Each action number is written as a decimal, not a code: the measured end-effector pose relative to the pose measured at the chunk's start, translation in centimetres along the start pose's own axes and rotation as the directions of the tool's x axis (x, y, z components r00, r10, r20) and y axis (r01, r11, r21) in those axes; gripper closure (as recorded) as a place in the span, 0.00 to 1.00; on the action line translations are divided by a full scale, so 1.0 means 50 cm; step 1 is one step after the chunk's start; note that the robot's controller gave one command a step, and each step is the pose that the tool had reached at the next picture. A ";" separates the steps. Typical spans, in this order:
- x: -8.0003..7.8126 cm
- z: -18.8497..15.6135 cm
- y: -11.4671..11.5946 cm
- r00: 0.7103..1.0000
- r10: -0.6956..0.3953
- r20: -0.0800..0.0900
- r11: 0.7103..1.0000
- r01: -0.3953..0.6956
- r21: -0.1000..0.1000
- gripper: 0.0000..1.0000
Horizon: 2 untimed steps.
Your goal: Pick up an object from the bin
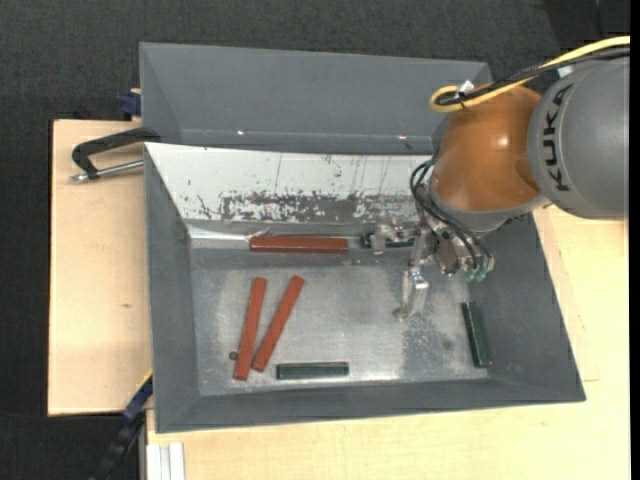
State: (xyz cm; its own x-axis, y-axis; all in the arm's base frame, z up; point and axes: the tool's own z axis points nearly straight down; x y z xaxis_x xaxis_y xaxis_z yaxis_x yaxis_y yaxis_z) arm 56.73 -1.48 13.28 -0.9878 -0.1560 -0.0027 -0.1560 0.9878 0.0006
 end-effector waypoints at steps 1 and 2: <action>0.000 0.000 0.000 1.000 0.000 0.000 1.000 0.000 0.000 0.00; -0.060 0.079 0.054 0.998 -0.056 0.008 0.998 0.056 0.002 0.00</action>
Offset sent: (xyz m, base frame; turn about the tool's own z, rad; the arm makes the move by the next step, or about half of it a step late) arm 0.0336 0.0467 -0.0628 -0.0839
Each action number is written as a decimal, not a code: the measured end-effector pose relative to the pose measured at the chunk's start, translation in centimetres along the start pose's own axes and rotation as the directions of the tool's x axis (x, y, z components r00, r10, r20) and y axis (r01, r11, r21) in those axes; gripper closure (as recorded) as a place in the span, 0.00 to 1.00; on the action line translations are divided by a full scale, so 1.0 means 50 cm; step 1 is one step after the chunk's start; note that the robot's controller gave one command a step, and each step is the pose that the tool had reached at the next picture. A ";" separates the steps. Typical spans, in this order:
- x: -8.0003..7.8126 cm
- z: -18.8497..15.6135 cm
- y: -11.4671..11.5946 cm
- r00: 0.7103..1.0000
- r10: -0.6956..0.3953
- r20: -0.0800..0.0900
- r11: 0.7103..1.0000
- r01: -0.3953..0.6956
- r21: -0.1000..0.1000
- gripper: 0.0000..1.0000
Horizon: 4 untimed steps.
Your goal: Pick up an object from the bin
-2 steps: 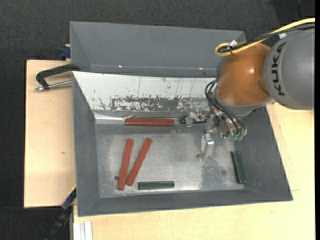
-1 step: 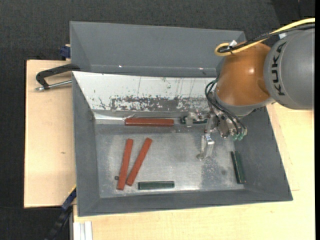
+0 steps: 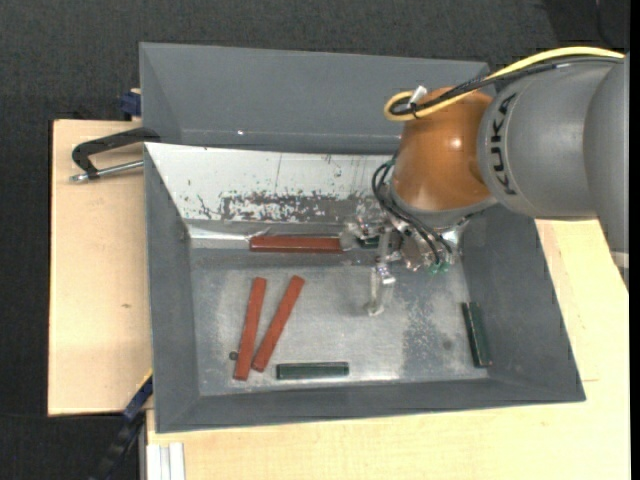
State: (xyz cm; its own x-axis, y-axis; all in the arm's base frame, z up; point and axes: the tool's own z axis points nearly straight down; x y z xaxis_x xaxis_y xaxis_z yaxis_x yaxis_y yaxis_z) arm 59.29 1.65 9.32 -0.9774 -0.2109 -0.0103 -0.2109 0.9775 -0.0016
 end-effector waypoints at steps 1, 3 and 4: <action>-0.015 0.040 0.019 0.999 -0.036 -0.004 0.999 0.036 -0.004 0.00; 0.007 0.003 0.167 0.985 0.170 -0.011 0.985 -0.170 -0.002 0.00; 0.003 0.045 0.225 0.992 0.124 -0.010 0.992 -0.124 -0.001 1.00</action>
Offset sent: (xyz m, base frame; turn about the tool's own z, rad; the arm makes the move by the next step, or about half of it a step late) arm 0.0011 0.0622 -0.0232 0.0934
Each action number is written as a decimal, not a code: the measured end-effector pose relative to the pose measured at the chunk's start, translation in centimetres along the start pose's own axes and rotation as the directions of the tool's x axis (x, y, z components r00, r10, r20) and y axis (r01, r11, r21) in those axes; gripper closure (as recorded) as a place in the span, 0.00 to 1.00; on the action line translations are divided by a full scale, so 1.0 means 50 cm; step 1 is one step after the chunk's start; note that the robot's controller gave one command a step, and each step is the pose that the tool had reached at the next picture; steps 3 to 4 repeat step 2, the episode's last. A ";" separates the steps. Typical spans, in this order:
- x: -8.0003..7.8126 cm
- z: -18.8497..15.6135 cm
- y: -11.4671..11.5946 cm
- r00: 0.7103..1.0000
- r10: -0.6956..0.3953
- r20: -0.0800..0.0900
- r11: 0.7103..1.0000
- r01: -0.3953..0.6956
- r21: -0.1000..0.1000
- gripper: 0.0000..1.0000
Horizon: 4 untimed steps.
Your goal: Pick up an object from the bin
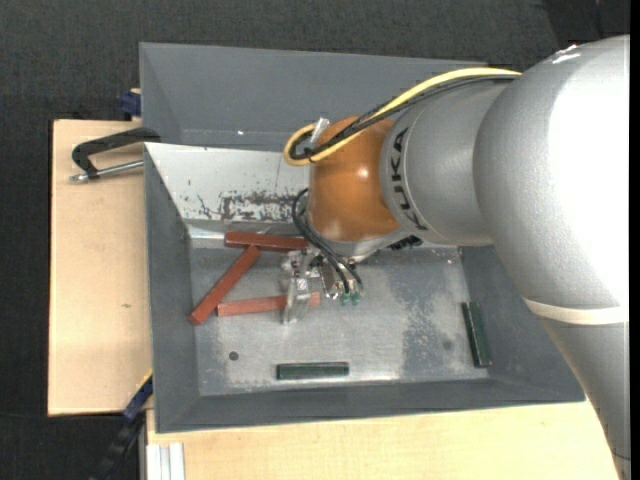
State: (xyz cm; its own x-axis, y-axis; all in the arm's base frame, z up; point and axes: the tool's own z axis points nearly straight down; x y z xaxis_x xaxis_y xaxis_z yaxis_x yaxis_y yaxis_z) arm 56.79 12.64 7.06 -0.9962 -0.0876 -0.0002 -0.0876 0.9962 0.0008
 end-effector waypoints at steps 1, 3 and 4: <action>0.000 0.000 0.000 1.000 0.000 0.000 1.000 0.000 0.000 1.00; -0.022 -0.259 0.031 0.994 -0.106 0.005 0.994 0.106 0.000 1.00; -0.022 -0.259 0.031 0.994 -0.106 0.005 0.994 0.106 0.000 1.00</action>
Offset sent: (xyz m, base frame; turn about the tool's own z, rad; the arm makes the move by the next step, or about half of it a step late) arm 0.0082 0.0153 0.1283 -0.1058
